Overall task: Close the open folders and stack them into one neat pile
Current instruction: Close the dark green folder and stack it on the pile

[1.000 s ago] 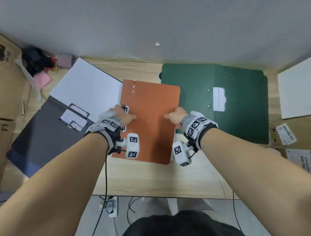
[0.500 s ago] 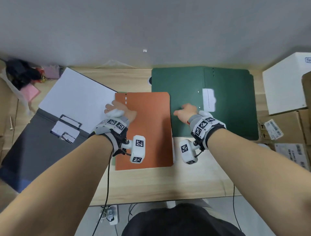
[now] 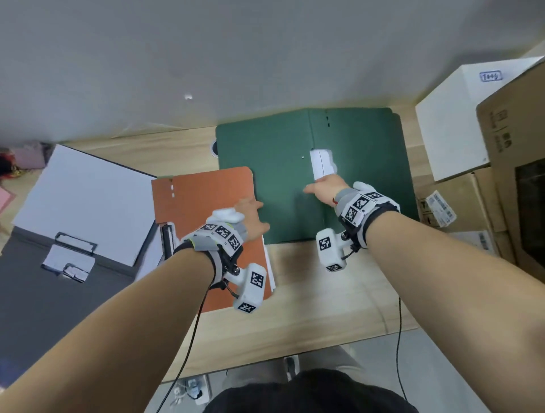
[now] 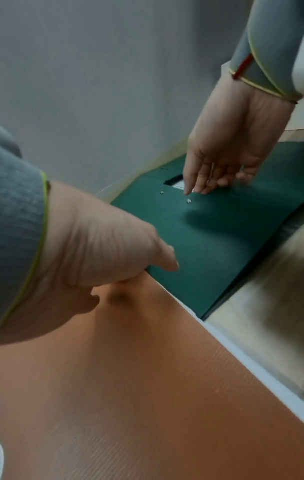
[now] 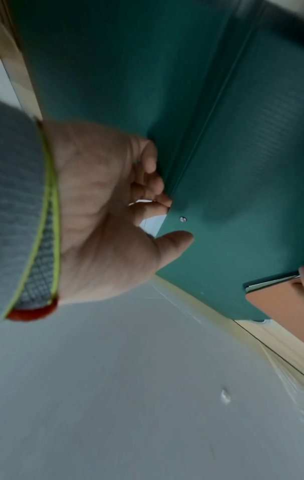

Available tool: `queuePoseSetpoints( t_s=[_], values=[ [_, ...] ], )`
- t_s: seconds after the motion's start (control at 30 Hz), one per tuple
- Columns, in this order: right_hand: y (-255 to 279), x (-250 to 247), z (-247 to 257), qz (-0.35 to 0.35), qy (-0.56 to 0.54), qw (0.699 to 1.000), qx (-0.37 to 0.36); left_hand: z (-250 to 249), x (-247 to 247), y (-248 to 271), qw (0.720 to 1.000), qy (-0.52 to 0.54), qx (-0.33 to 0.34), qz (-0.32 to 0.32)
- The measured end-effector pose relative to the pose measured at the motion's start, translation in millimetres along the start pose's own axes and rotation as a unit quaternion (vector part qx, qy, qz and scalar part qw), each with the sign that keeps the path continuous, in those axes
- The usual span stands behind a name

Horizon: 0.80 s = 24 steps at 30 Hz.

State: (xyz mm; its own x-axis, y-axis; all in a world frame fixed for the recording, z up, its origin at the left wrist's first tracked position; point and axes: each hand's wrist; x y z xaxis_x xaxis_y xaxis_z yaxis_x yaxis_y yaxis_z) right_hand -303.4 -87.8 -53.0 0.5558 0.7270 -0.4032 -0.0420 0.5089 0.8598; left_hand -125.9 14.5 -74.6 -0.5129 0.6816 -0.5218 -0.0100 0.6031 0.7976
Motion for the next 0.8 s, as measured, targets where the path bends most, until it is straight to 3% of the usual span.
queuePoseSetpoints(
  t_s=[0.2, 0.37, 0.5, 0.57, 0.7, 0.8],
  values=[
    [13, -16, 3, -0.015, 0.020, 0.996, -0.081, -23, -24, 9, 0.986, 0.114, -0.001, -0.122],
    [55, -30, 17, -0.091, -0.022, 0.972, -0.215, -62, -66, 26, 0.955, 0.273, 0.007, -0.117],
    [102, -29, 35, -0.119, 0.002, 0.946, -0.300, -90, -100, 49, 0.893, 0.441, 0.047, -0.080],
    [122, -19, 43, -0.117, 0.038, 0.934, -0.335, -95, -111, 58, 0.873, 0.476, 0.074, -0.084],
    [145, 5, 57, -0.065, 0.066, 0.912, -0.399, -71, -119, 71, 0.862, 0.466, 0.063, -0.190],
    [137, 8, 57, -0.046, 0.020, 0.919, -0.391, -38, -115, 81, 0.849, 0.492, 0.043, -0.186]
  ],
)
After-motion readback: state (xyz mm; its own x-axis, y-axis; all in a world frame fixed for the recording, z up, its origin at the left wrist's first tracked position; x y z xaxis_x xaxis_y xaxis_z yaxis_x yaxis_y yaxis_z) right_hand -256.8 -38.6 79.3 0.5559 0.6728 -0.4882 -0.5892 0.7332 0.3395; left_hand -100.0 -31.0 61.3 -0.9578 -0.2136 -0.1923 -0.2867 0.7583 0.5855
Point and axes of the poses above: each hand's wrist, its own y-axis away from the middle knuckle, its own x-axis out of the palm, z = x × y, and after that the axes turned 9 degrees about z, right-handed
